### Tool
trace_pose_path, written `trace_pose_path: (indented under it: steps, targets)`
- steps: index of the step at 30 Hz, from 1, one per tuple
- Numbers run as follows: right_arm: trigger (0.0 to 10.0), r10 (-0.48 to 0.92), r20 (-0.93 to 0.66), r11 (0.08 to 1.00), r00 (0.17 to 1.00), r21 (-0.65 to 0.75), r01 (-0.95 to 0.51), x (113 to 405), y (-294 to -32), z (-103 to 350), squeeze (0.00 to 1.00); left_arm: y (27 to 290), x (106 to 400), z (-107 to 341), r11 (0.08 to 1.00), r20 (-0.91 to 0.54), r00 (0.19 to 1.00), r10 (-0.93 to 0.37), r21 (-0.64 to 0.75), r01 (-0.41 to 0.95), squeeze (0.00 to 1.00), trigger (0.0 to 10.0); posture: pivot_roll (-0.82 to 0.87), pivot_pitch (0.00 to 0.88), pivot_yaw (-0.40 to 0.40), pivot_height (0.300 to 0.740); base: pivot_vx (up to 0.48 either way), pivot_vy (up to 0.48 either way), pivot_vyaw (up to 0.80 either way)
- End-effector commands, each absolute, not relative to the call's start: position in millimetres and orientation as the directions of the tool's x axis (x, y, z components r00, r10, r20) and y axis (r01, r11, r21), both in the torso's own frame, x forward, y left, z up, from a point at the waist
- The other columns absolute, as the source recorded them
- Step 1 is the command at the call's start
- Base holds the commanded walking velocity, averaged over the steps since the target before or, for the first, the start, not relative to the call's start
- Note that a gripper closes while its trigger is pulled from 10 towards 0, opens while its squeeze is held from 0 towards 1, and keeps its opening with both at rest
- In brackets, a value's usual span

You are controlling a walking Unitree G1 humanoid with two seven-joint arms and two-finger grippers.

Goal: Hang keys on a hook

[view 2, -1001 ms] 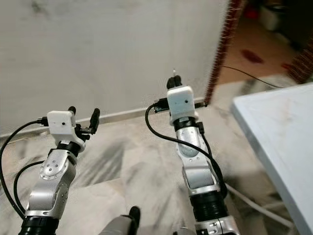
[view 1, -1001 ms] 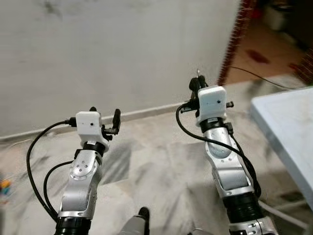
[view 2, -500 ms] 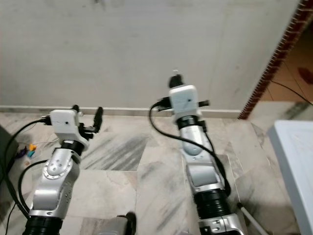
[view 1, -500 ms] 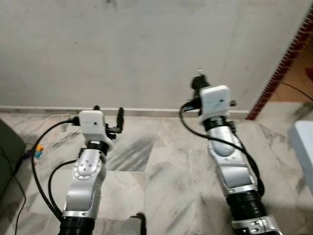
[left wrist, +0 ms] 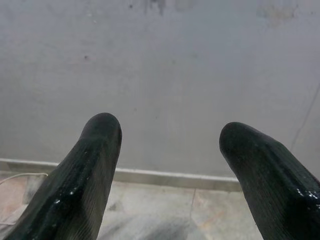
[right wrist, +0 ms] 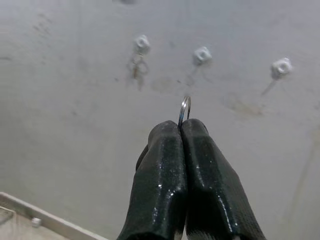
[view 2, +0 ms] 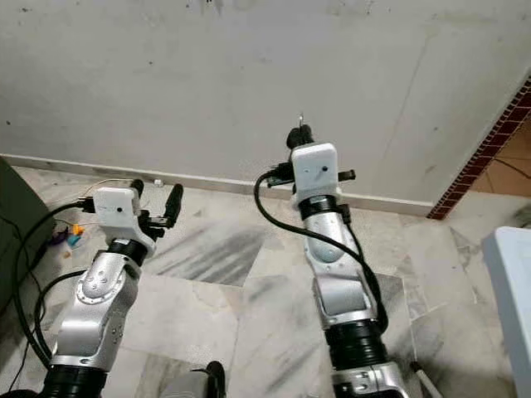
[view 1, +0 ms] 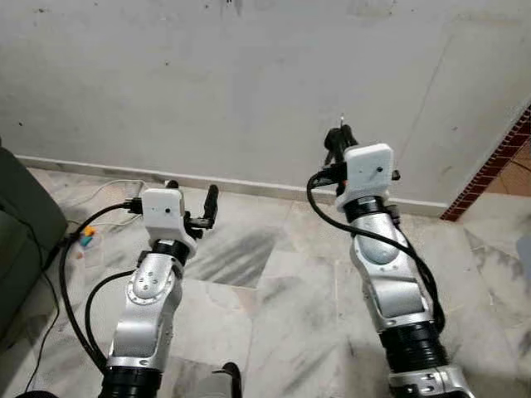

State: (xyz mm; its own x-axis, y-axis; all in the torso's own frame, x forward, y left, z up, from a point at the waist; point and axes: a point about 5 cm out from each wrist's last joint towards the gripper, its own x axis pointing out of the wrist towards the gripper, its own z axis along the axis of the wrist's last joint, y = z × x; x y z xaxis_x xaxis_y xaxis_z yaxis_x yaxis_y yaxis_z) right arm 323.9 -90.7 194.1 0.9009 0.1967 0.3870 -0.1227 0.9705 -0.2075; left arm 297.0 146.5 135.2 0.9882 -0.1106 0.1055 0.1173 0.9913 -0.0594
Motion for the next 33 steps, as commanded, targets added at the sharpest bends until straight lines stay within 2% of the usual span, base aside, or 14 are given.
trace_pose_path:
  steps: [1,33]
  targets:
    - [10.0,0.207,0.409,0.97,0.889,-0.206,-0.131,323.4,-89.2,198.8,0.0,146.7,295.5,137.7,0.99,0.119,0.986,-0.119,-0.06,0.126,0.0,10.0,0.03,0.134,0.037,0.74,0.356,0.0,0.0]
    - [10.0,0.209,0.398,0.968,0.893,-0.212,-0.132,323.0,-91.8,194.6,0.0,150.7,291.4,133.5,0.988,0.106,0.983,-0.15,-0.033,0.154,0.0,10.0,0.03,0.137,0.031,0.74,0.402,0.0,0.0]
